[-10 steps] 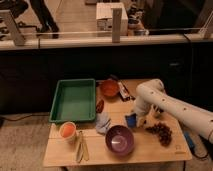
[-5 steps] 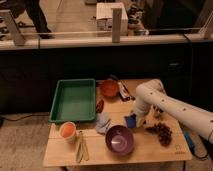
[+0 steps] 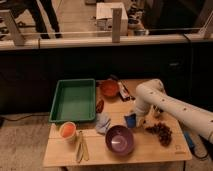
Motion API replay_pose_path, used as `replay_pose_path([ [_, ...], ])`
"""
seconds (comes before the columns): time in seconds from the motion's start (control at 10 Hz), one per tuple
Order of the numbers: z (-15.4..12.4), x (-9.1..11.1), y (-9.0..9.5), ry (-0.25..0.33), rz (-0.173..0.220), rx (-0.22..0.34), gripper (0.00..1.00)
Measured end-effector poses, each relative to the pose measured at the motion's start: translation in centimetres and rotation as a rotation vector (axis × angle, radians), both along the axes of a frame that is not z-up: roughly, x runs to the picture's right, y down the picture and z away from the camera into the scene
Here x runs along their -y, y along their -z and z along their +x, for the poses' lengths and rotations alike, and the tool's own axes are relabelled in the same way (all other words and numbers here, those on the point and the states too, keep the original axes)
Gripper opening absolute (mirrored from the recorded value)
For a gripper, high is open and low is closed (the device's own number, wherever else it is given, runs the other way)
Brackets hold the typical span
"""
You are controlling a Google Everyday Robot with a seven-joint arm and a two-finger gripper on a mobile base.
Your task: Wipe tray with sponge
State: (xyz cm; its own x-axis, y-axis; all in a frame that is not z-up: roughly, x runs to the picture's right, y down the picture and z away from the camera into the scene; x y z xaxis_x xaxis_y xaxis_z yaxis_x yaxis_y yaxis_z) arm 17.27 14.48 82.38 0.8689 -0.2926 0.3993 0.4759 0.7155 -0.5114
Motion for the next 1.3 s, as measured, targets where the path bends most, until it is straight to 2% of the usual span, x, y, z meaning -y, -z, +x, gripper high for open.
replay_pose_path([
  [0.1,-0.7,1.3,0.2,0.016,0.012,0.016,0.00],
  [0.4,-2.6,3.7,1.0,0.079,0.045,0.071,0.00],
  [0.6,-5.0,5.5,1.8,0.147,0.071,0.127,0.00],
  [1.1,-9.6,9.3,2.3,0.281,0.101,0.232,0.00],
  [1.3,-11.9,10.2,2.4,0.332,0.102,0.270,0.00],
])
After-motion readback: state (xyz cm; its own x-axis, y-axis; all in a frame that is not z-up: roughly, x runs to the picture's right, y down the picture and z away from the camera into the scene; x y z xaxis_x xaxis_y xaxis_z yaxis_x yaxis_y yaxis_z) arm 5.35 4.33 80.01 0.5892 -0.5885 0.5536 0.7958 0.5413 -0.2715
